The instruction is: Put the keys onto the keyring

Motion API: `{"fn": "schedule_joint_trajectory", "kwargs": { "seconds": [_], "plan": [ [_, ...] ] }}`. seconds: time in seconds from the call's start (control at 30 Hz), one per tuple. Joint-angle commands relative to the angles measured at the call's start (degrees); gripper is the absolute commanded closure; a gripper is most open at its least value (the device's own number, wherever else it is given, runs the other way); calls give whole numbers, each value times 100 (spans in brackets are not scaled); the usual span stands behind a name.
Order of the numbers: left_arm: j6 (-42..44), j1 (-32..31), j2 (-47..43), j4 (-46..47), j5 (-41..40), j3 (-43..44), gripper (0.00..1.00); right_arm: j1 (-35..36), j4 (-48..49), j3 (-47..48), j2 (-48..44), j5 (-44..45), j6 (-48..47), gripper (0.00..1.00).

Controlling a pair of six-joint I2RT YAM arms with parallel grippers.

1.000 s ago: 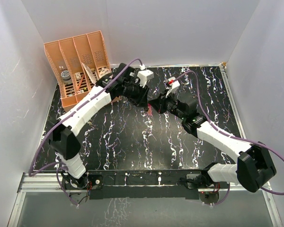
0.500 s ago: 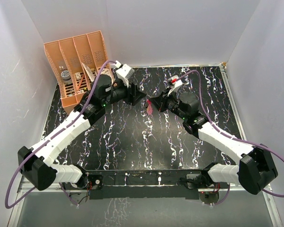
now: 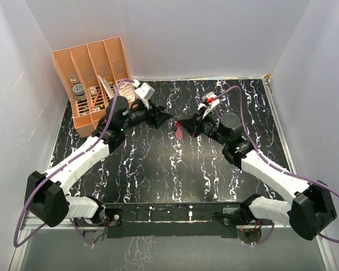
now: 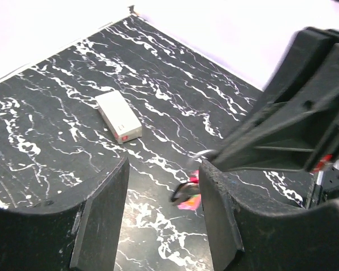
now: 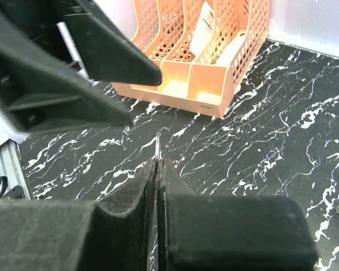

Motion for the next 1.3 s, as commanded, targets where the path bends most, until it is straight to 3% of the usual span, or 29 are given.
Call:
{"fn": "schedule_joint_trajectory", "kwargs": {
  "seconds": [0.0, 0.53, 1.27],
  "plan": [
    [-511, 662, -228, 1093, 1013, -307, 49, -17, 352, 36, -282, -276, -190, 100],
    [-1837, 995, 260, 3294, 3042, -812, 55, -24, 244, 261, -199, -578, -161, 100],
    [-2198, 988, 923, 3792, 3324, -747, 64, -17, 394, 316, -99, -760, -70, 100]
  ]
}}
